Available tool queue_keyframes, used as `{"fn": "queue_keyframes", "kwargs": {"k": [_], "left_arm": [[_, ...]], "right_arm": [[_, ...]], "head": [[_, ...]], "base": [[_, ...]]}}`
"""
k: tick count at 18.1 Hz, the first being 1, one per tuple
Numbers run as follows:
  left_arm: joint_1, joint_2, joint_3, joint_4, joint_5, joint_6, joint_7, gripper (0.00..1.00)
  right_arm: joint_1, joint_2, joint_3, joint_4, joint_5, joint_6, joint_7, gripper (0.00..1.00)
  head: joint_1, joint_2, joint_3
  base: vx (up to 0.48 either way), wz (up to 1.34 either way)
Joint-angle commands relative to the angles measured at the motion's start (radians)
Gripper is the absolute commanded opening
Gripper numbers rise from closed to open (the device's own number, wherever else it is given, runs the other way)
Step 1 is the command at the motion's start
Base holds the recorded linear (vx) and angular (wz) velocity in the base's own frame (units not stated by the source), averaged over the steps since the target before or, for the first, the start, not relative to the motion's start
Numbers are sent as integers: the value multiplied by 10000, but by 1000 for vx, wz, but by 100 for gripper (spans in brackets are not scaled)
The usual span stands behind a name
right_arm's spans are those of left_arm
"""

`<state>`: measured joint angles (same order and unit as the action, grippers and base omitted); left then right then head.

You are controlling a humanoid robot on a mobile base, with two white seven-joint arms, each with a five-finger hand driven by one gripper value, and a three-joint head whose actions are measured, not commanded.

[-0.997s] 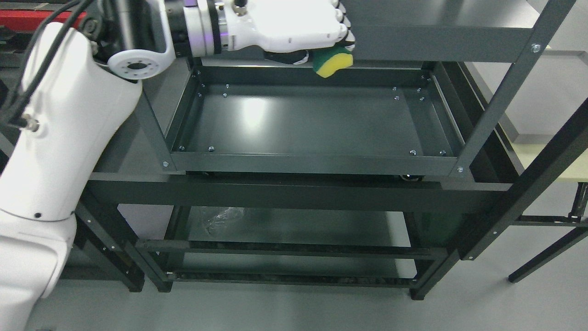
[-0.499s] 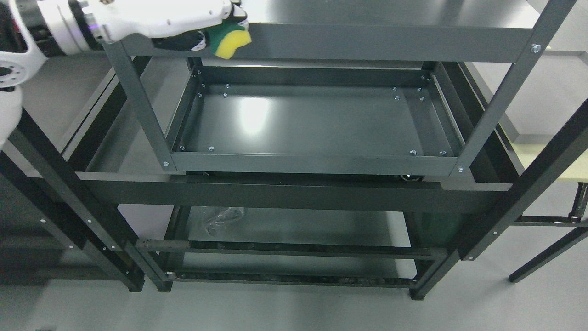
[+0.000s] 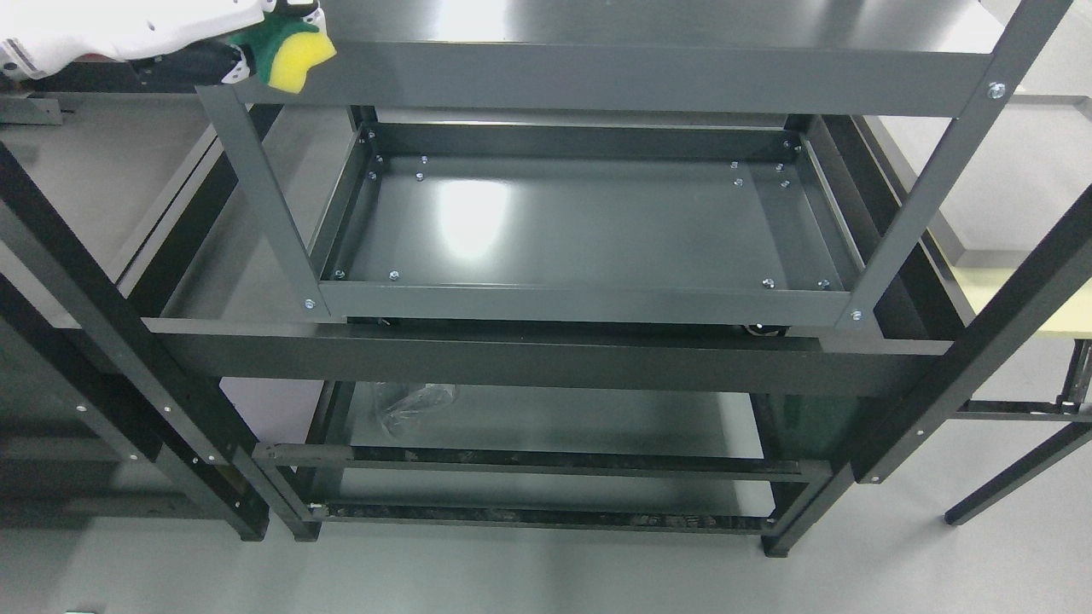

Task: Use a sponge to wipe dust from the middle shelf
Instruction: 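Wipe the sponge along the middle shelf surface away from the far edge, then wipe the sponge across the middle shelf again with the left hand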

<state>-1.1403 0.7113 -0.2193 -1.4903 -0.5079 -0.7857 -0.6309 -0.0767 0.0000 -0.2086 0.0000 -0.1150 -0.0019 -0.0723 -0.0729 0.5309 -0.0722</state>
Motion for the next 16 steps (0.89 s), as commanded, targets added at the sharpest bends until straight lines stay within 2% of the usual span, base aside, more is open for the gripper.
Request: {"fn": "queue_keyframes", "kwargs": {"k": [1,4,8,10,14,16], "left_arm": [[-743,-2000,-594,481,-396,3,-165,0],[-1938,-4282,-1349,1889,-1253,3,-134,0],[-3121,-6816,-1442,3532,-2542,3,-42,0],[-3735,-6938,-1548,4392,-3094,3,446,0],[-4059,-6938,-4134,4564,-3220,3,3188,0],[-4105,-6938,-5378,4686,-3128,582,4003,0]], "right_arm": [[0,-175,0,-174,0,724,2,100],[0,-175,0,-174,0,724,2,100],[0,-175,0,-174,0,724,2,100],[0,-175,0,-174,0,724,-13,100],[0,-175,0,-174,0,724,2,100],[0,-175,0,-174,0,724,2,100]], "head": [[0,0,0],[0,0,0],[0,0,0],[0,0,0],[0,0,0],[0,0,0]], "base": [[0,0],[0,0],[0,0],[0,0],[0,0],[0,0]]}}
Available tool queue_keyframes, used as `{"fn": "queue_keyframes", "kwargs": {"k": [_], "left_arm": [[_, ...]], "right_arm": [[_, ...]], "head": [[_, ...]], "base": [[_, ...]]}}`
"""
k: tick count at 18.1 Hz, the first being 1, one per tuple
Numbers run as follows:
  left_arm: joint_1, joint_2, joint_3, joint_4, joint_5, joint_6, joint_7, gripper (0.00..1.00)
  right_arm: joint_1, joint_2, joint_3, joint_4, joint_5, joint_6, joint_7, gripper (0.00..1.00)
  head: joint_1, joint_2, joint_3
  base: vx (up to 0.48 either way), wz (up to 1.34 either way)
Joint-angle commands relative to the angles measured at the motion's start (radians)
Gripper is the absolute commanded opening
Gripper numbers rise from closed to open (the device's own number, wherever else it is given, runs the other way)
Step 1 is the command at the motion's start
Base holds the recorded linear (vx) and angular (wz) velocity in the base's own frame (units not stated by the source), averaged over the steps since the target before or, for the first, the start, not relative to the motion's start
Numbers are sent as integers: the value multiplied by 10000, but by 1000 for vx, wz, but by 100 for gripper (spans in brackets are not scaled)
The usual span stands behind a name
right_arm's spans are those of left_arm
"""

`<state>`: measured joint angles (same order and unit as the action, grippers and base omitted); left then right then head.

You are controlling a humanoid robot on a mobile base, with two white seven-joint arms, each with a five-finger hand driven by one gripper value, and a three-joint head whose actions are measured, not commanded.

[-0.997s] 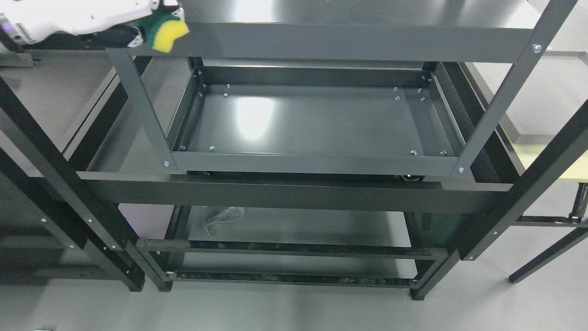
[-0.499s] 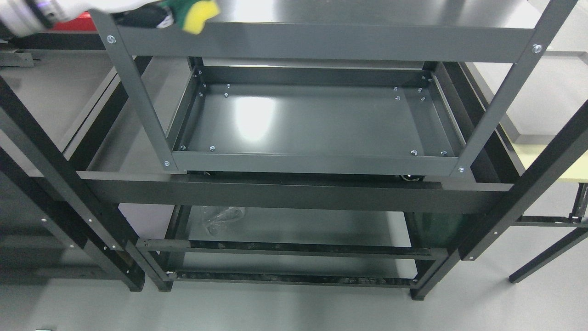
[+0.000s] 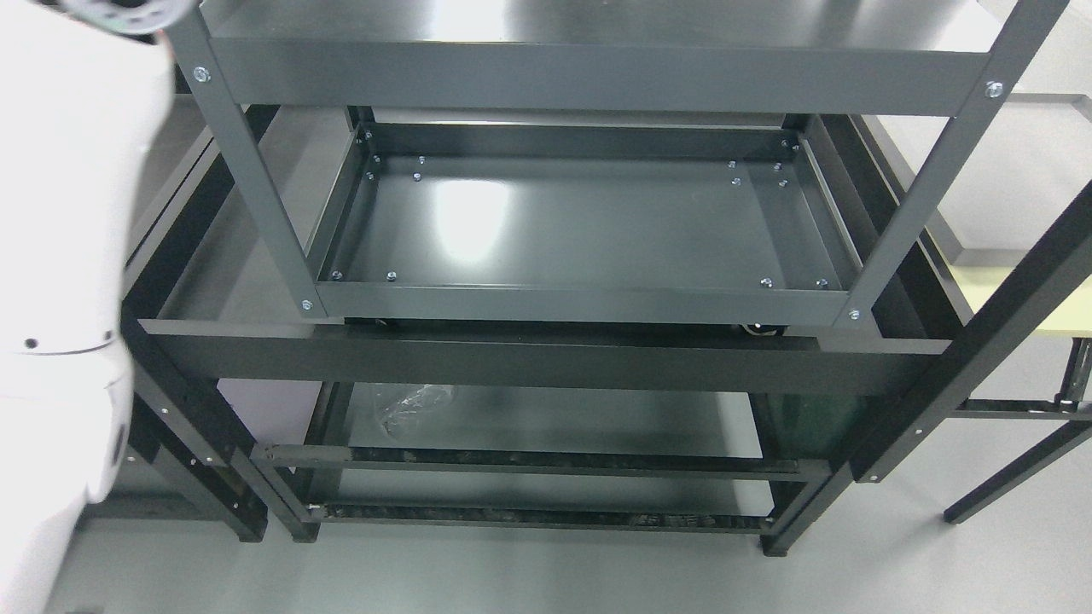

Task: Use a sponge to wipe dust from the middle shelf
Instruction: 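Wipe the sponge across the middle shelf again with the left hand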

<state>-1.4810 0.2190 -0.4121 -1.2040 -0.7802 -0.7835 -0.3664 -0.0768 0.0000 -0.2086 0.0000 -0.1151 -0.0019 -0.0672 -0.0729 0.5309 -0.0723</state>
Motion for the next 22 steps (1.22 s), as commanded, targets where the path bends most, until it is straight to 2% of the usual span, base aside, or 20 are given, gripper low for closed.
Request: {"fn": "queue_keyframes", "kwargs": {"k": [1,5,9,13,16,17,20,22], "left_arm": [[-699,-2016,-4140,1915,-299,898,1728,0],[-699,-2016,-5663,2038,-190,1529,2008,0],[-699,-2016,-6294,2268,-419,1499,1916,0],[-729,-2016,-6127,2284,-742,1377,1549,0],[-897,-2016,-5362,2192,-1322,1026,1120,0],[-974,-2016,-4903,1995,-1431,872,920,0],[-960,-1964,-4654,1136,-1402,825,505,0],[-959,-1304,-4439,645,-1356,611,352,0]], "right_arm": [[1,-175,0,-174,0,725,-49,100],[1,-175,0,-174,0,725,-64,100],[1,-175,0,-174,0,725,-49,100],[1,-175,0,-174,0,725,-49,100],[1,-175,0,-174,0,725,-64,100],[1,-175,0,-174,0,725,-49,100],[1,-175,0,-174,0,725,-49,100],[1,-175,0,-174,0,725,-49,100]], "head": [[0,0,0],[0,0,0],[0,0,0],[0,0,0],[0,0,0],[0,0,0],[0,0,0],[0,0,0]], "base": [[0,0],[0,0],[0,0],[0,0],[0,0],[0,0],[0,0],[0,0]]}}
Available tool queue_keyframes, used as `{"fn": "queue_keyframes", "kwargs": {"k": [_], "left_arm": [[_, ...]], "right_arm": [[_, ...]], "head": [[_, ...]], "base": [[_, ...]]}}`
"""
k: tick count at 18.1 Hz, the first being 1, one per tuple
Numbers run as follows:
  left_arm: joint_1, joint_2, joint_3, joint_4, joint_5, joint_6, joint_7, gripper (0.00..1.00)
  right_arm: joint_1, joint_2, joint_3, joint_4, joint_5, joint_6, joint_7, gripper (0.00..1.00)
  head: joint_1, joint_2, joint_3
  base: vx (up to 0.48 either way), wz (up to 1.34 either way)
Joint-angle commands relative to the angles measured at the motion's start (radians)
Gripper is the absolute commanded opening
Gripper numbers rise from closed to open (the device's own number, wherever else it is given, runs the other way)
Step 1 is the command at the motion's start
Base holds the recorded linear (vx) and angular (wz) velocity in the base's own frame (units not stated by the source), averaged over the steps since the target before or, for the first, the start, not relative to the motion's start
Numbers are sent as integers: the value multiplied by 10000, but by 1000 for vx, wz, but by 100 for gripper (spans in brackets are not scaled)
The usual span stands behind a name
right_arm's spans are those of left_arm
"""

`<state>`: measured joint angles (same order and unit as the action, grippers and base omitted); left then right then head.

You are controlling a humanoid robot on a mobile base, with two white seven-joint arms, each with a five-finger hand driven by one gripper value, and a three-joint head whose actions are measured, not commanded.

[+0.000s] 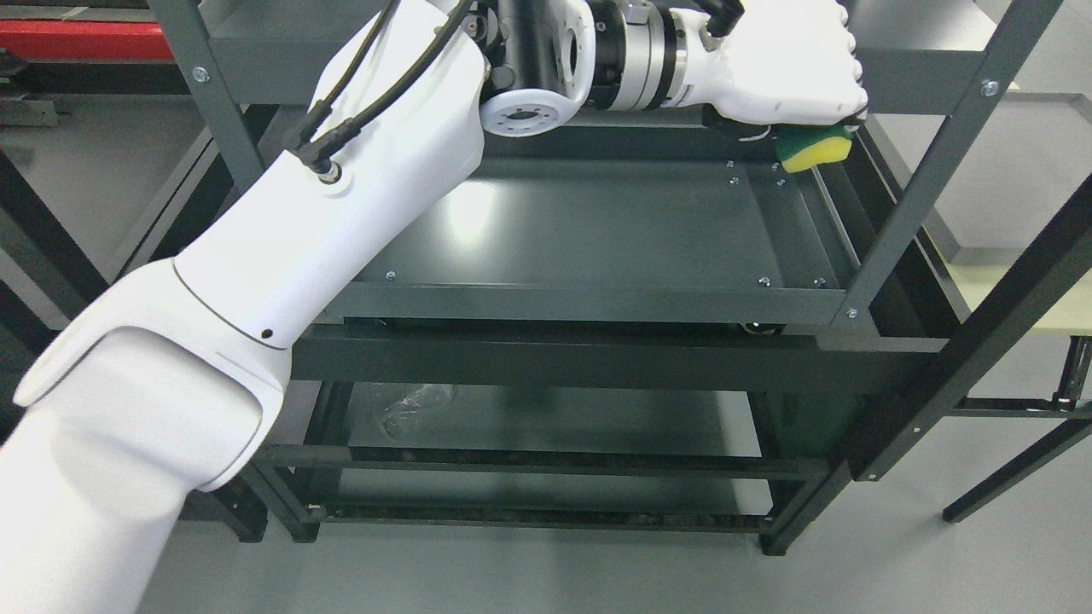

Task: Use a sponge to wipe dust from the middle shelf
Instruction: 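Wipe the sponge across the middle shelf again with the left hand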

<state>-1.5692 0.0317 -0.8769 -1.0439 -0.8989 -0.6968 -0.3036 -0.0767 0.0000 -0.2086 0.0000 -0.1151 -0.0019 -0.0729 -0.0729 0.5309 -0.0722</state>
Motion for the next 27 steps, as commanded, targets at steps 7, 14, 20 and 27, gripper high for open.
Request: {"fn": "queue_keyframes", "kwargs": {"k": [7,14,20,27], "left_arm": [[720,3621,685,-3209,1286,-671,-1075,0],[1440,5725,1482,-4669,3295,-717,-2025,0],[2070,7336,2677,-5007,3894,-886,-2364,1],[3218,9790,4086,-5713,5244,-886,-2686,1]], "right_arm": [[0,-175,0,-175,0,724,8,100],[0,-175,0,-175,0,724,8,100],[0,-175,0,-175,0,724,8,100],[0,-175,0,-175,0,739,7,100]], "head": [[0,0,0],[0,0,0],[0,0,0],[0,0,0]], "base": [[0,0],[0,0],[0,0],[0,0]]}}
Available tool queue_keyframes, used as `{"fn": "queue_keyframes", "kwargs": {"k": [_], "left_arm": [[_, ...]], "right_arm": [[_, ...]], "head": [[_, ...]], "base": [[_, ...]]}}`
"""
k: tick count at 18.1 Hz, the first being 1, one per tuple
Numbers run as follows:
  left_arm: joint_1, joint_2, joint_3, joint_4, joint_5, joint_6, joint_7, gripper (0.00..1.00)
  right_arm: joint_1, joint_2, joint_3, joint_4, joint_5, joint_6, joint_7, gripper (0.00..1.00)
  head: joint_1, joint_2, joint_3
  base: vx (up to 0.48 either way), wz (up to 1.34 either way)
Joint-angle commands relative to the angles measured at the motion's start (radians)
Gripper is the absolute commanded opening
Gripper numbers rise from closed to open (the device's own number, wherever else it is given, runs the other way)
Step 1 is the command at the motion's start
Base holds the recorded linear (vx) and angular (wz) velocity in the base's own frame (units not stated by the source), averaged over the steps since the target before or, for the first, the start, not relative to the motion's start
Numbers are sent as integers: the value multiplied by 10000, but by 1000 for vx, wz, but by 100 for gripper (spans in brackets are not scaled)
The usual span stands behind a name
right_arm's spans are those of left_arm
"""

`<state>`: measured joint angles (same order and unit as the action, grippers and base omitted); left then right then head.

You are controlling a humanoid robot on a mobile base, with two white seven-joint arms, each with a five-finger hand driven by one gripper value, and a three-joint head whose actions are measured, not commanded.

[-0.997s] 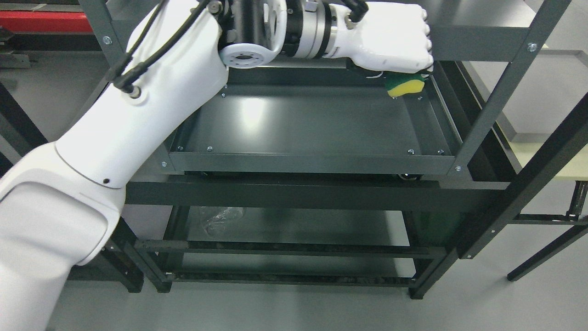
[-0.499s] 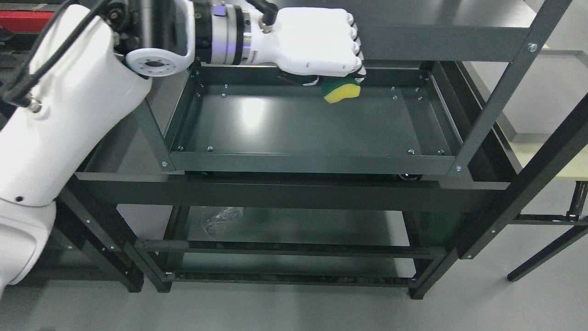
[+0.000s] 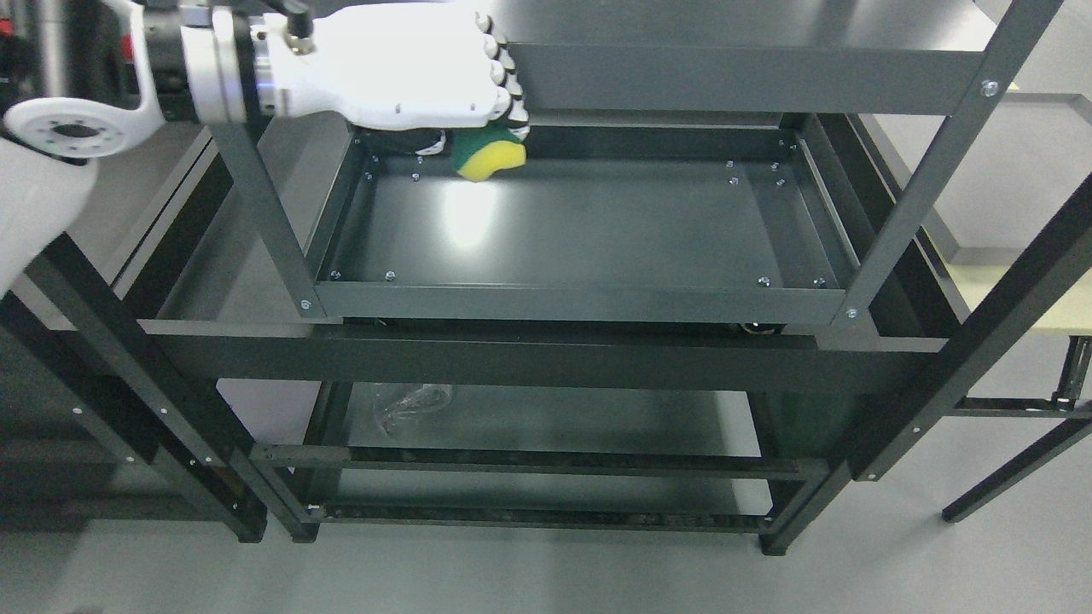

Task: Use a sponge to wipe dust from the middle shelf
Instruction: 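Wipe the sponge across the middle shelf again with the left hand, then withdraw the left hand holding the sponge out of the shelf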

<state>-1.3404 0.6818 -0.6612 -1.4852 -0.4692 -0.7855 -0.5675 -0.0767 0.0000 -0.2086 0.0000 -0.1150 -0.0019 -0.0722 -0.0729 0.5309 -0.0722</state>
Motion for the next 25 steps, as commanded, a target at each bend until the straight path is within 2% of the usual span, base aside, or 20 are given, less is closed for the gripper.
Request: {"fn": "queue_keyframes", "kwargs": {"k": [1,4,6,8,12,15,16,19,21,22,23,25], "left_arm": [[1085,3458,2253,-1316,1070,2,-62,1],[1484,4026,2792,-1485,1514,2,-47,1],[1730,3905,2793,-1500,2172,2,14,1],[2173,3279,2701,-1485,2970,2,61,0],[3951,1164,2731,-1485,3602,2,107,1],[5393,-1058,2823,-1455,3572,2,107,0],[5883,-2038,2930,-1394,3541,2,107,0],[7157,-4646,4137,-706,3281,2,122,0],[7650,-6106,5501,564,3143,2,244,0],[7895,-6644,6298,1299,3066,2,458,0],[8307,-6644,6837,1899,2838,2,855,0],[9120,-6644,7072,2653,2774,2,2094,0]], "right_arm": [[0,-175,0,-174,0,725,1,100],[0,-175,0,-174,0,725,1,100],[0,-175,0,-174,0,725,1,100],[0,-175,0,-174,0,725,1,100],[0,-175,0,-174,0,725,1,100],[0,-175,0,-174,0,725,1,100],[0,-175,0,-174,0,725,1,100],[0,-175,0,-174,0,725,1,100],[0,-175,0,-174,0,725,1,100],[0,-175,0,-174,0,725,1,100],[0,-175,0,-174,0,725,1,100],[0,-175,0,-174,0,725,1,100]], "head": [[0,0,0],[0,0,0],[0,0,0],[0,0,0],[0,0,0],[0,0,0],[0,0,0],[0,0,0],[0,0,0],[0,0,0],[0,0,0],[0,0,0]], "base": [[0,0],[0,0],[0,0],[0,0],[0,0],[0,0],[0,0],[0,0],[0,0],[0,0],[0,0],[0,0]]}}
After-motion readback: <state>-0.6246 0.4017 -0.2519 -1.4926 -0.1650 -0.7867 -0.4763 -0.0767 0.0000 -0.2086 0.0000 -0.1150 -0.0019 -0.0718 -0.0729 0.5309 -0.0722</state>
